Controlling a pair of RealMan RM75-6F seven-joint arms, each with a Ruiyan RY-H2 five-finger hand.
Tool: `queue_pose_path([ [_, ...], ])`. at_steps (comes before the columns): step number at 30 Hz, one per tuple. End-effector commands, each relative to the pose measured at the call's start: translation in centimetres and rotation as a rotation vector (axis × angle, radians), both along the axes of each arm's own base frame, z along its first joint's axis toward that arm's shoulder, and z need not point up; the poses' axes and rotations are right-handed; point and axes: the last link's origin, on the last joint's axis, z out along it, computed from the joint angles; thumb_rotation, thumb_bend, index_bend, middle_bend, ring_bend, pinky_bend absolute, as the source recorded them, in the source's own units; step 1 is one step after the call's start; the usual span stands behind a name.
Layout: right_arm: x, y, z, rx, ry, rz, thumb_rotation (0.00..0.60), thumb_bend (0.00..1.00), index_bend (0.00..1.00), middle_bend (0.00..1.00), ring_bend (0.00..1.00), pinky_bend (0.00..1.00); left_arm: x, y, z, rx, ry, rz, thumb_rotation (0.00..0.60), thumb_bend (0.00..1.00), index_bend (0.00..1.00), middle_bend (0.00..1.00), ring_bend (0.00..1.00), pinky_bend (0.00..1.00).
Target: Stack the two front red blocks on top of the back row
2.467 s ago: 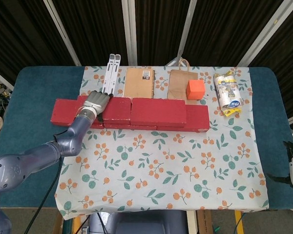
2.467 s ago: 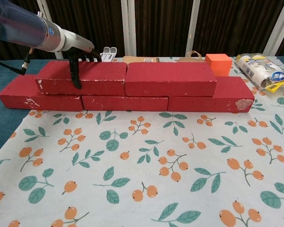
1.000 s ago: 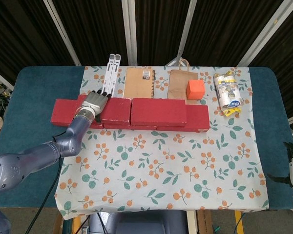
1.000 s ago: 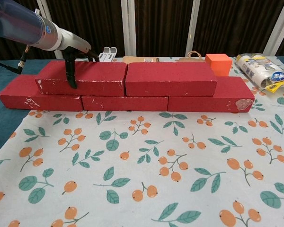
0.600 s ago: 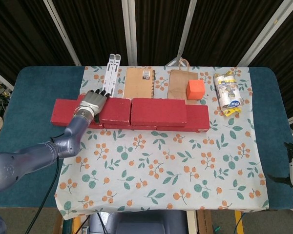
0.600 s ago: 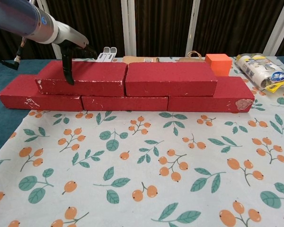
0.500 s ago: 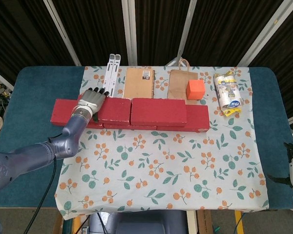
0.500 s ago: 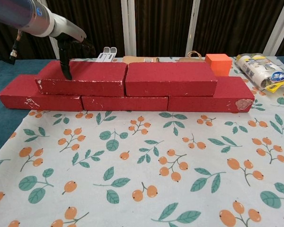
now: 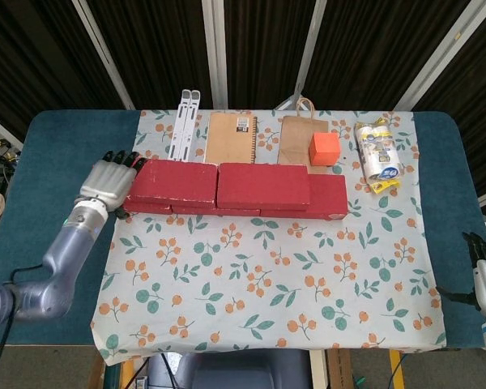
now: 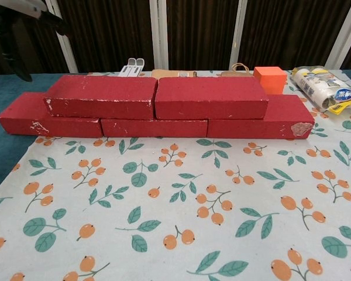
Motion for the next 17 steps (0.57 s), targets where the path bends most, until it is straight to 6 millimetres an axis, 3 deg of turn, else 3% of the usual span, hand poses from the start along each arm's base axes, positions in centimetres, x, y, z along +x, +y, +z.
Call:
queue_pose_path([
  [1, 0.7, 0.0, 0.0, -0.022, 0.019, 0.104, 0.6, 0.0, 0.0, 0.01, 0.0, 0.0, -8.9, -11.5, 3.1, 0.214, -0.219, -0.131, 0.6, 0.0, 0.07, 0.0, 0.0, 0.09],
  [3, 1.0, 0.2, 0.1, -0.038, 0.032, 0.151, 0.6, 0.0, 0.0, 0.01, 0.0, 0.0, -11.5, -13.9, 2.9, 0.27, -0.247, -0.156, 0.6, 0.0, 0.14, 0.0, 0.0, 0.09],
  [8, 1.5, 0.9, 0.4, -0.069, 0.061, 0.216, 0.6, 0.0, 0.0, 0.01, 0.0, 0.0, -16.0, -17.7, 1.5, 0.343, -0.274, -0.099, 0.6, 0.0, 0.15, 0.0, 0.0, 0.07],
  [11, 1.7, 1.3, 0.6, -0.077, 0.075, 0.233, 0.6, 0.0, 0.0, 0.01, 0.0, 0.0, -17.4, -18.7, 0.4, 0.334, -0.303, -0.06, 0.6, 0.0, 0.14, 0.01, 0.0, 0.06],
  [17, 1.9, 1.7, 0.5, -0.075, 0.086, 0.246, 0.6, 0.0, 0.0, 0.01, 0.0, 0.0, -17.8, -18.9, 0.5, 0.362, -0.287, -0.097, 0.6, 0.0, 0.13, 0.0, 0.0, 0.05],
])
